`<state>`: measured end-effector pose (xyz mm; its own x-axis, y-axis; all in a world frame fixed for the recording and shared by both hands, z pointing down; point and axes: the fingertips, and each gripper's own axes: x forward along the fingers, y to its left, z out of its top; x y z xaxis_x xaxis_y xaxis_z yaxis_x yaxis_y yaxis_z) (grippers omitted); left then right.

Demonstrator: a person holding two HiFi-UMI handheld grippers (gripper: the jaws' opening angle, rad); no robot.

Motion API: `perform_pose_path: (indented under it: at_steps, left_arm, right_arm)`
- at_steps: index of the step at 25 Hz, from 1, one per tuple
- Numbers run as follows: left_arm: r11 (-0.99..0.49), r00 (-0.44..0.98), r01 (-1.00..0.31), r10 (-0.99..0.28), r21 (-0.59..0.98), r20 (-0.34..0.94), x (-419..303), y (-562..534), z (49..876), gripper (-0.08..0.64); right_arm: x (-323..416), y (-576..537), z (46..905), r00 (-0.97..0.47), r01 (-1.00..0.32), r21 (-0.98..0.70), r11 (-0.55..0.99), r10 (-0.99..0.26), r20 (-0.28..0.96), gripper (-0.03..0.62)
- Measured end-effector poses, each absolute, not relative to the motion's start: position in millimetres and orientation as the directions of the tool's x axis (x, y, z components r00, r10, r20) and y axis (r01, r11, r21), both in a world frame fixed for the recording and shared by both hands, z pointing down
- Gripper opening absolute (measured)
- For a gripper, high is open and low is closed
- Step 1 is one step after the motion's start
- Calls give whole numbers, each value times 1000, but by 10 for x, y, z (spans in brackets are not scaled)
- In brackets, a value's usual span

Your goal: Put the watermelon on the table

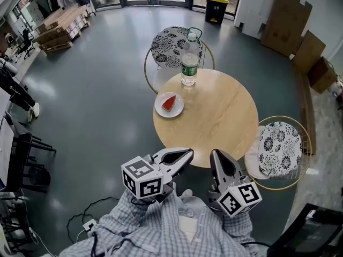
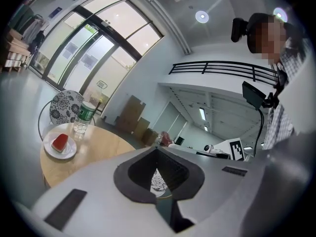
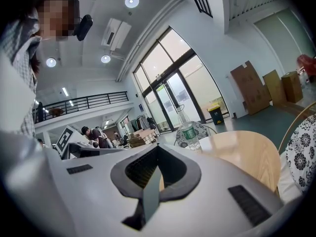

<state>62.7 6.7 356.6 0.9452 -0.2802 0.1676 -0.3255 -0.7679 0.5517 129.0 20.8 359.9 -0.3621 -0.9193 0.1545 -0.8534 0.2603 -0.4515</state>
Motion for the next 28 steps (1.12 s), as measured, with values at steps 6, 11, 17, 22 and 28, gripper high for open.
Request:
perform_pose_path:
  at_steps: [6,11,17,22,28]
  left_arm:
    - [-778,943,-331,-284,534,170,580,41,3559,6]
    - [-773,938,-347,-293,530,186,514,19,3607,8]
    - [-763,937,-348,-299,545,181,495,29,3619,8]
    - [-760,936,-351,-296,546,189,476,35,3644,6]
    - [-754,937,-349,-298,557,183,451,33,3645,6]
  right_arm:
    - [1208,151,3621,-382,-842,-466,272,-910,159,8]
    - [1170,154,3678,-386,-832,-490,261,-906,173,8]
    - [1187,168,3696,-384,-827,-505,248,-905,184,8]
    - [1139,179,3696,-390,-839,-478,260,-900,193,8]
    - [1093,183,3713,-397,-843,-467,268,-895,203,8]
